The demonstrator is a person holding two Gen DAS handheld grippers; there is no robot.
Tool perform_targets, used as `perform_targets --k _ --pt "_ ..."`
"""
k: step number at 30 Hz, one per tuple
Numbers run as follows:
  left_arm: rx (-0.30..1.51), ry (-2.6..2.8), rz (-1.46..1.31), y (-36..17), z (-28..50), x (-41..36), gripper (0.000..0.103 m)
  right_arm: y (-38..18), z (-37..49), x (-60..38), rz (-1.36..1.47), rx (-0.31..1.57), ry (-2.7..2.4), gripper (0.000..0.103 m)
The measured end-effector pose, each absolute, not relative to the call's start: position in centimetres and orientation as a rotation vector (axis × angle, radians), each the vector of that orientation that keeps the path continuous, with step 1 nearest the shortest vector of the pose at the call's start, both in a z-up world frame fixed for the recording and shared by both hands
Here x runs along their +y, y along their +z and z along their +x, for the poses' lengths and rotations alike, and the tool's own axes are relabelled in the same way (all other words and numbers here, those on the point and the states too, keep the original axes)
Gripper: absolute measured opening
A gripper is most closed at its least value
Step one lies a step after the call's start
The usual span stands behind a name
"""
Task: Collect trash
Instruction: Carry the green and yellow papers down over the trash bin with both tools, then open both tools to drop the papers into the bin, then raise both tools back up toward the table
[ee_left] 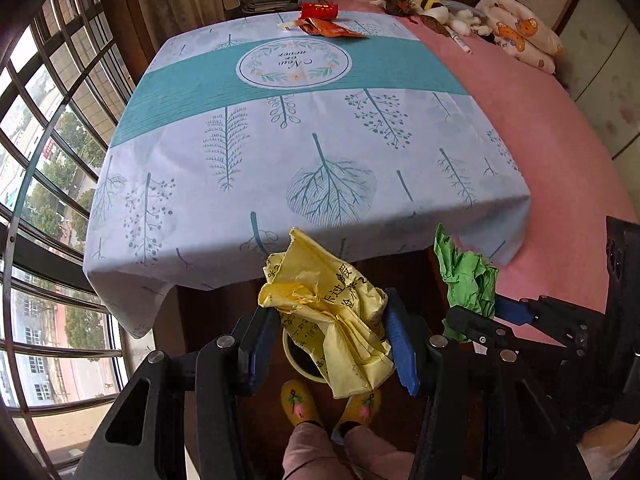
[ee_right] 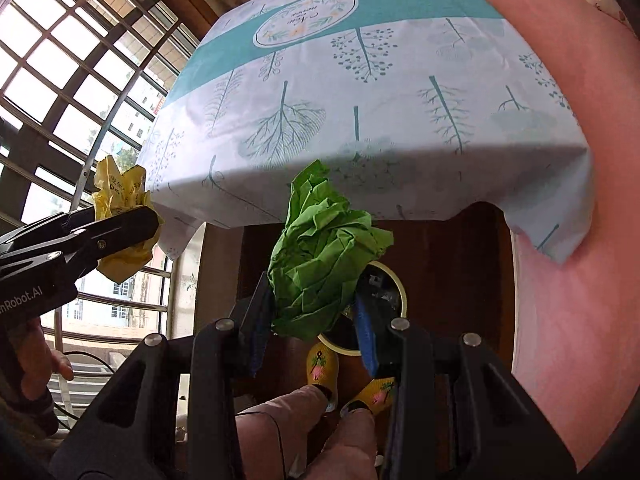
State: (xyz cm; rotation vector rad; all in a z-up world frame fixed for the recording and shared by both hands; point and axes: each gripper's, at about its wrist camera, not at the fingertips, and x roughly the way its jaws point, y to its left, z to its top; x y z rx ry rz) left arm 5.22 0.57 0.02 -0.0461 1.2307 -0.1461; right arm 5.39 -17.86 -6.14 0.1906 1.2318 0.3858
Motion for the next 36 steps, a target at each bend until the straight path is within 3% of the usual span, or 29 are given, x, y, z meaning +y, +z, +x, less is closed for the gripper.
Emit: perform_targets --k 13,19,23,25,26,30,36 --pt "1.379 -0.203 -0.029 -18.7 4.0 1.2 0.051 -25.8 2.8 -15.3 0.258 1.434 0.255 0.034" --pt "1.398 -0.222 -0.044 -25.2 3.8 1.6 0.054 -32.3 2.7 -14.9 0.248 1.466 0.238 0.034" --pt "1.424 -0.211 -0.045 -28.3 3.7 1.8 0.064 -35.0 3.0 -15.2 0.272 1.467 0.240 0.038" --pt "1.434 -0.201 -0.047 -29.5 3.7 2.1 0.077 -35.9 3.5 -15.4 0.284 1.462 0.229 0.046" --pt "1.437 -0.194 -0.050 -30.0 3.7 2.3 0.082 -36.4 3.6 -15.6 0.291 1.462 0.218 0.057" --pt "1.444 -0.165 -0.052 -31.0 3.9 2.6 0.083 -36.9 3.9 -16.5 0.310 1.460 0.184 0.065" --pt "1.436 -0.126 -0.036 -30.5 3.7 2.8 0.083 -36.0 3.5 -16.8 0.299 1.463 0.167 0.066"
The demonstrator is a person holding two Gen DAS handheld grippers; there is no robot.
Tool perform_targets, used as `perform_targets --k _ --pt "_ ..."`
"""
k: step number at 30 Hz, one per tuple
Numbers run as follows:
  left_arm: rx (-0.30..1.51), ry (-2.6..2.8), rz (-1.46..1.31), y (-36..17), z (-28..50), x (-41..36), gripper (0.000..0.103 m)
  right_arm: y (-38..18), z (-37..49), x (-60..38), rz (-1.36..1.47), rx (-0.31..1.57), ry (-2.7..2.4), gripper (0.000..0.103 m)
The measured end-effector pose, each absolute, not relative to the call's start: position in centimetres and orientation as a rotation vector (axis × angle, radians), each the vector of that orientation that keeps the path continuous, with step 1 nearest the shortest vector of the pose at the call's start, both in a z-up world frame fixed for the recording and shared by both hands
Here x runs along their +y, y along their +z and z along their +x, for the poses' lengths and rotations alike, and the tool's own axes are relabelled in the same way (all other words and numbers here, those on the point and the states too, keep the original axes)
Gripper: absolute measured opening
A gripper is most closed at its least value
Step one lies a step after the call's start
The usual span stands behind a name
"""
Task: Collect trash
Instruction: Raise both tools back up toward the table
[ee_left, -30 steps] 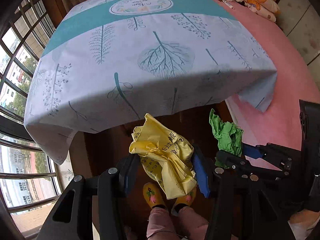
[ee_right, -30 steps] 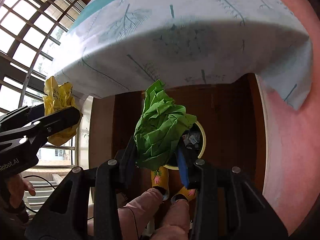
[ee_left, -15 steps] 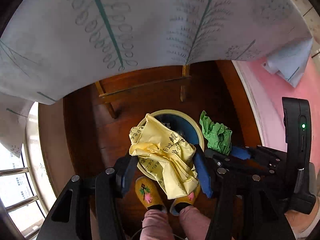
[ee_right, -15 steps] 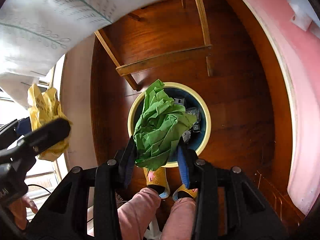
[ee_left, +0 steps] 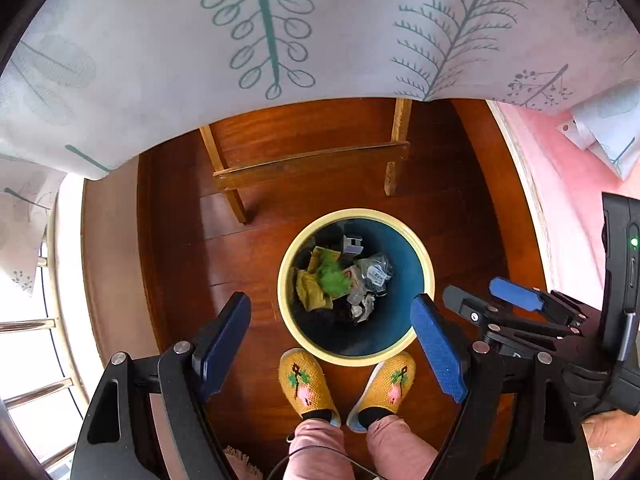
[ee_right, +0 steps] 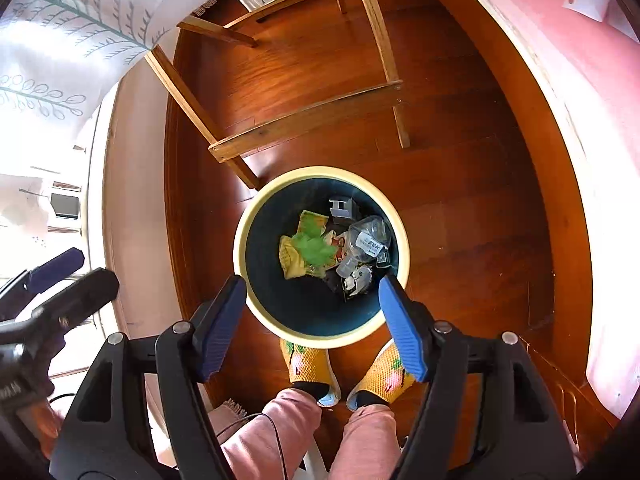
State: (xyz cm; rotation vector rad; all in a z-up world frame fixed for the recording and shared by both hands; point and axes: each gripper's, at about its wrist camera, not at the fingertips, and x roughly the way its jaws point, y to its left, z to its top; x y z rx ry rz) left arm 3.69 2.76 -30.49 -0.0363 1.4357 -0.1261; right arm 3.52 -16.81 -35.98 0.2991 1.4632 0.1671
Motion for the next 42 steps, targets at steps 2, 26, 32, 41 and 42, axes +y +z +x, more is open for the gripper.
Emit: perform_targets --k 2,26,32,41,42 --pt "1.435 -0.114 -0.039 -29.8 3.6 2.5 0.083 -35.7 3.3 -17.0 0.291 1.457 0.167 0.067" --pt "1.311 -0.065 0.002 -12.4 1.9 3.0 0.083 -19.8 1.5 -17.6 0.262 1.371 0.203 0.071" --pt "1.225 -0.053 0.042 -5.1 0.6 3.1 0.083 -14.2 0.9 -17.9 0.261 1.325 0.231 0.072" --pt "1.107 -0.061 0.092 4.8 -0.3 2.2 0.083 -5.3 0.9 -19.7 0.290 1.163 0.268 0.072" --pt "1.091 -0.059 0.104 5.8 -0.2 2.0 0.083 -4.4 1.0 -20.0 0.293 1.147 0.270 0.072"
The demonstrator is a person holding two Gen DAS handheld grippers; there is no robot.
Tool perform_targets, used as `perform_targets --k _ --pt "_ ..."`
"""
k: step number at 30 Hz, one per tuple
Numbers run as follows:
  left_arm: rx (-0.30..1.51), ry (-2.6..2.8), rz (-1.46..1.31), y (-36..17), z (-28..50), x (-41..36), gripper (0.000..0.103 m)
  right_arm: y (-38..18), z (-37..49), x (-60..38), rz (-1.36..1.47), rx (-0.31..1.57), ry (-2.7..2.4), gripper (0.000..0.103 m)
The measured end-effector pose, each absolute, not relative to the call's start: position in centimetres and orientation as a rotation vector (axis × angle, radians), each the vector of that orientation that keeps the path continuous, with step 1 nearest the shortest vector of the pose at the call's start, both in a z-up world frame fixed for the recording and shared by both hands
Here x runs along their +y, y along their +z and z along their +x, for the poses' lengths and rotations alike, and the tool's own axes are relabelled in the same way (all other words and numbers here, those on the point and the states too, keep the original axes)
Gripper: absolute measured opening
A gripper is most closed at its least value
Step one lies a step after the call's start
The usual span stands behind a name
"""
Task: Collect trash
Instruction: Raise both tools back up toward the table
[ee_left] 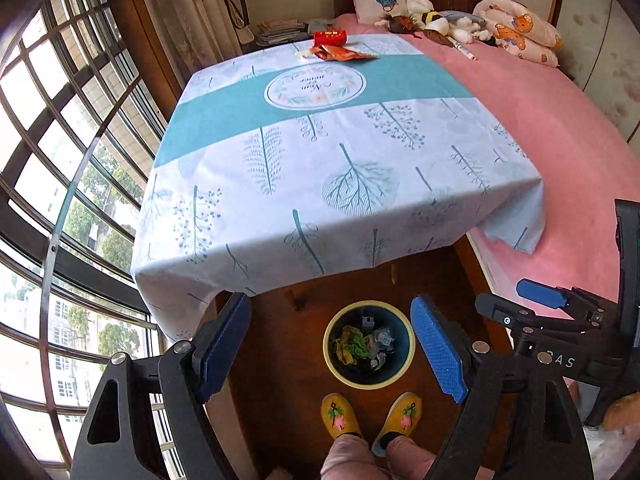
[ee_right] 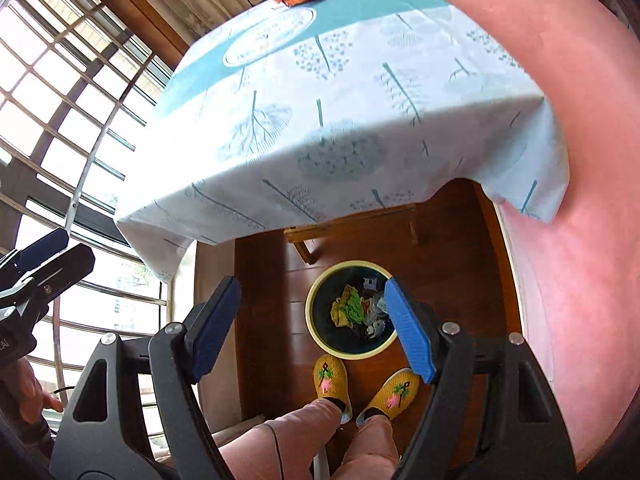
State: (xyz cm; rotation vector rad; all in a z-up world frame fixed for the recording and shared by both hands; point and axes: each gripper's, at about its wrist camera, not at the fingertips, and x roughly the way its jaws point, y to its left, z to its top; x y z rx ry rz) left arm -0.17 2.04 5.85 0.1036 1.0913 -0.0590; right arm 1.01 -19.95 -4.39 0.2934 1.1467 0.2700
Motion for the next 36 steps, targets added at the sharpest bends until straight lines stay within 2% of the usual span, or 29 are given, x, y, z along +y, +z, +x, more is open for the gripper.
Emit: perform_targets --k 15,20,28,36 --pt "0.827 0.030 0.215 20.1 1.4 2.0 0.083 8.1 5.2 -21.1 0.188 0.907 0.345 0.073" --pt "0.833 0.018 0.213 22.6 4.3 2.9 0.083 12.3 8.6 -20.2 0.125 0.834 0.357 0.073" --pt "0.870 -0.027 0.189 23.5 14.5 6.0 0.083 16.7 18.7 -17.7 0.026 0.749 0.326 0.073" --pt "0.878 -0.112 0.228 21.7 31.8 10.3 0.083 15.5 36.4 -13.6 0.000 0.810 0.247 0.074"
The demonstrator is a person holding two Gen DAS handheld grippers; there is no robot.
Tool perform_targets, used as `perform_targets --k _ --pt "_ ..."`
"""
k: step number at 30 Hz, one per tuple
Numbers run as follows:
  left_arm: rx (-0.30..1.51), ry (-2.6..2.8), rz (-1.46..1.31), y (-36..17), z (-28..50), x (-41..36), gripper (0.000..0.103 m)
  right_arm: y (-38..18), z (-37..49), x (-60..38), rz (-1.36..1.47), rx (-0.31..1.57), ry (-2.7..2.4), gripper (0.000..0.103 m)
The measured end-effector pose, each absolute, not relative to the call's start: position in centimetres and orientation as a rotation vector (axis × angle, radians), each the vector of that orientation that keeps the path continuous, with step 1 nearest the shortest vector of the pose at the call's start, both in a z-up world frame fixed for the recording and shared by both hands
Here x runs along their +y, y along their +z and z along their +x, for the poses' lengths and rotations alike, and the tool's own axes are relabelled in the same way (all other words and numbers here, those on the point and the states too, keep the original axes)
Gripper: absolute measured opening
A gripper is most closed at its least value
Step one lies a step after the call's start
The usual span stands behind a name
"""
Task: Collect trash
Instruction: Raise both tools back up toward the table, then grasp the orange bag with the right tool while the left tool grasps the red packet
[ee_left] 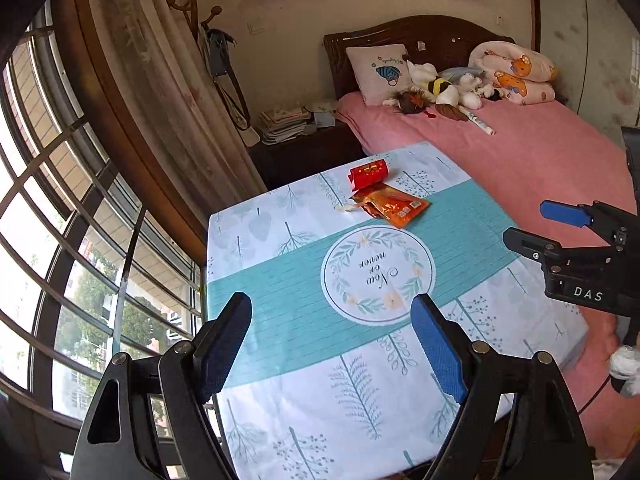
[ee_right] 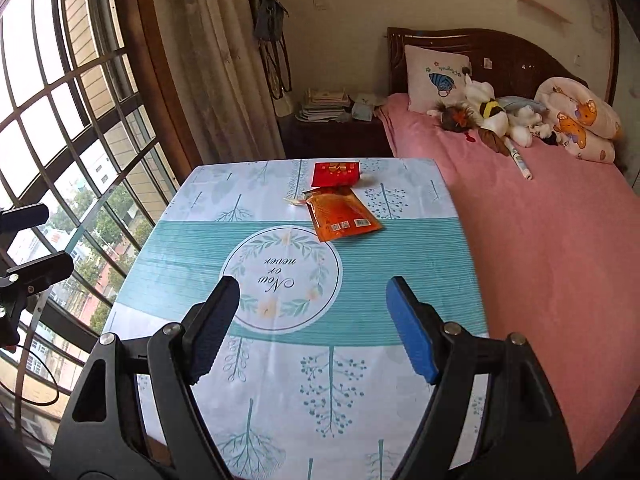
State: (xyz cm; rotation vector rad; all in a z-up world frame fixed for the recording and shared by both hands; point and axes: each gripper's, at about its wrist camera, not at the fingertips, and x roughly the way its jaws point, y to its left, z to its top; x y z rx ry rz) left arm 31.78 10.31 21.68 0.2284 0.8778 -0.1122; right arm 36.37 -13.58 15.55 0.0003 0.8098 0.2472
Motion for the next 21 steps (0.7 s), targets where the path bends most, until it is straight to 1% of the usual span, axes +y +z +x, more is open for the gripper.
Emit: perform_targets --k 3,6,12,17,21 --pt "0.893 -0.145 0.217 20.2 39.5 12.4 0.083 13.2 44.0 -10.8 -0.011 0.869 0.224 0.074" --pt "0.916 -0.169 0.210 18.0 47.1 14.0 0.083 9.6 51.1 -8.0 -0.044 0.931 0.213 0.074" --pt "0.958 -0.229 0.225 12.2 60.0 15.6 0.083 1.0 61.3 -3.9 -0.105 1.036 0.175 0.074" --pt "1.003 -0.273 0.246 7.0 66.9 15.7 0.083 -5.7 66.0 -3.5 -0.138 1.115 0.140 0.074" --pt "1.031 -0.325 0.249 3.7 69.5 14.7 0.083 -8.6 68.1 -4.0 -0.130 1.148 0.123 0.074"
